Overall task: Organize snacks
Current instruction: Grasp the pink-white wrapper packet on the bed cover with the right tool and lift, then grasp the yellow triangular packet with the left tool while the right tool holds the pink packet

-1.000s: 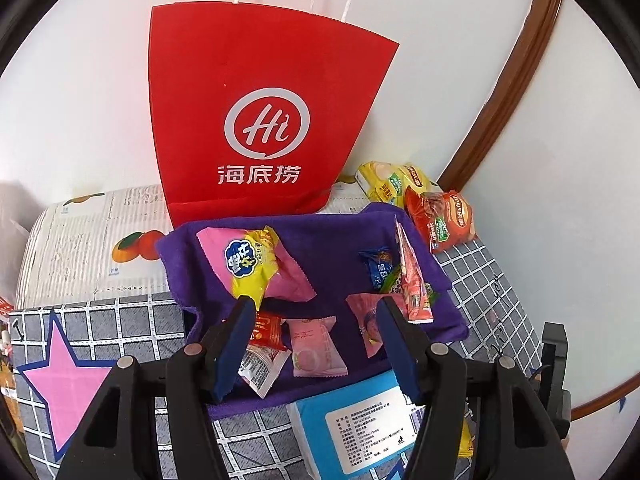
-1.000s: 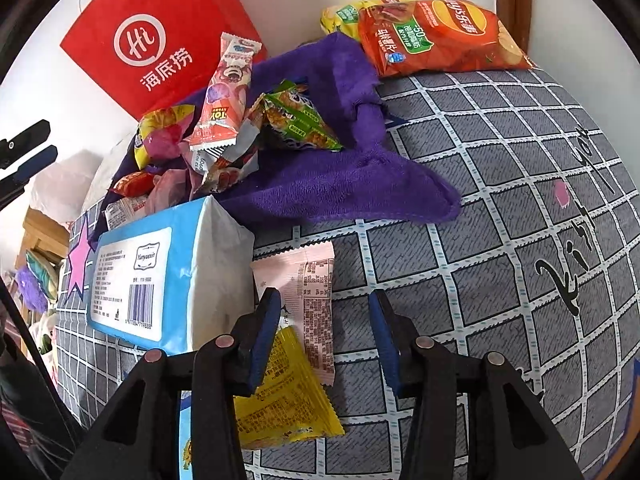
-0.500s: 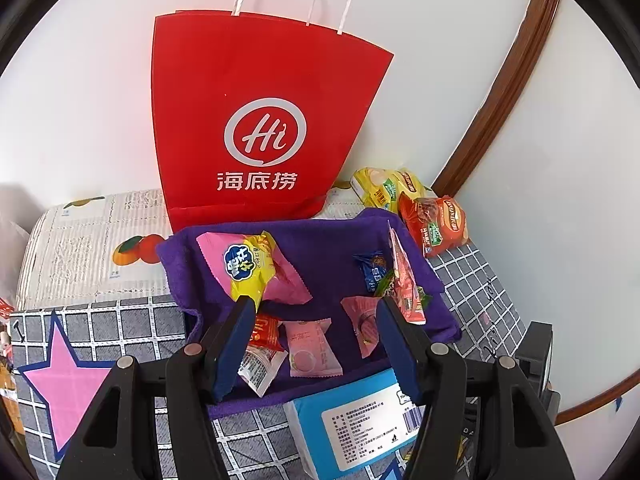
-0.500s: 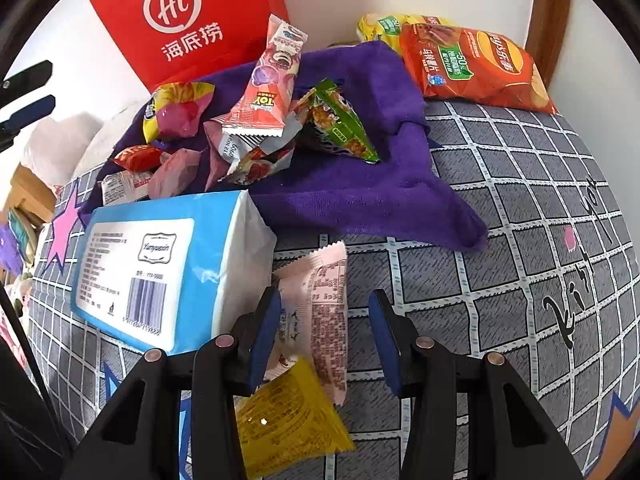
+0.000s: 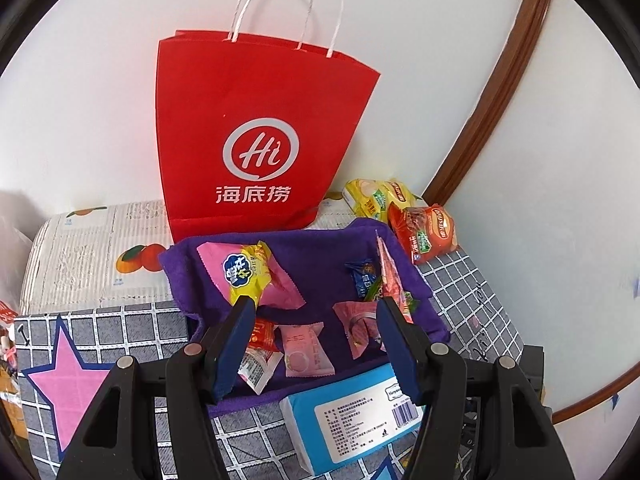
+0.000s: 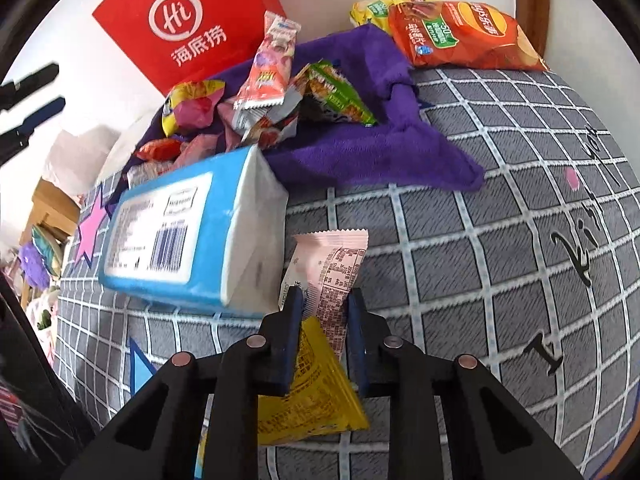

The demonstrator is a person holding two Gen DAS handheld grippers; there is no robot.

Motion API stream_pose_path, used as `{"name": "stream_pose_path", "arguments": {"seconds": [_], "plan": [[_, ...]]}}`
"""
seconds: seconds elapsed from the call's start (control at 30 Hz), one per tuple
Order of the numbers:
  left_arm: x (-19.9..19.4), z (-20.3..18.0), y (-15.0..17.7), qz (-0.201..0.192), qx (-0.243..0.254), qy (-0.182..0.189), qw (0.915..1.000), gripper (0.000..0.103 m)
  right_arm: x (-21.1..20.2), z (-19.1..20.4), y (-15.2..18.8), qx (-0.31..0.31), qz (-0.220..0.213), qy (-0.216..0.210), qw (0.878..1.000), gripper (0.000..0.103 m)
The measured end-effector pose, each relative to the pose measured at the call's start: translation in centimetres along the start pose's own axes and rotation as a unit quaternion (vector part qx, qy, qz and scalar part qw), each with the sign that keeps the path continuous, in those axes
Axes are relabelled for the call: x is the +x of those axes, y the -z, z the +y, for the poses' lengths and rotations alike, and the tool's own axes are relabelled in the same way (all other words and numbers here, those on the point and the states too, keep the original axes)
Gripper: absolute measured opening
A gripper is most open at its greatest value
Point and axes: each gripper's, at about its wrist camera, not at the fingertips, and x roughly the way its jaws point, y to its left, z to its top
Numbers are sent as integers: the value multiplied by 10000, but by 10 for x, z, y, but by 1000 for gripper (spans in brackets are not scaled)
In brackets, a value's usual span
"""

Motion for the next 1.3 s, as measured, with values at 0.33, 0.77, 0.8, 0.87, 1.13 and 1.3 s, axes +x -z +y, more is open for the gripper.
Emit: {"name": "stream_pose_path", "arguments": {"seconds": [0.33,0.77,0.8,0.87,1.13,1.3], "plan": [[-10,-1,-1,-108,49,42,9999,61,25,12,-16,122,22,40,9999,39],[0,-24,8,24,263,-41,9996,61,-28,-10,-9,503,-828,151,9952,21],[2,-30,10,51,323,-37,9995,61,-33,-11,-9,500,-878,169,9947,21],[7,-45,16,139,486,1,9987,61,-47,-15,-6,502,-1002,163,9936,21],[15,-98,55,437,1106,195,9927,61,-82,-36,24,578,-1153,248,9913,20],[21,-122,94,774,1259,392,9882,66,-91,-47,50,523,-1156,483,9907,20]]}}
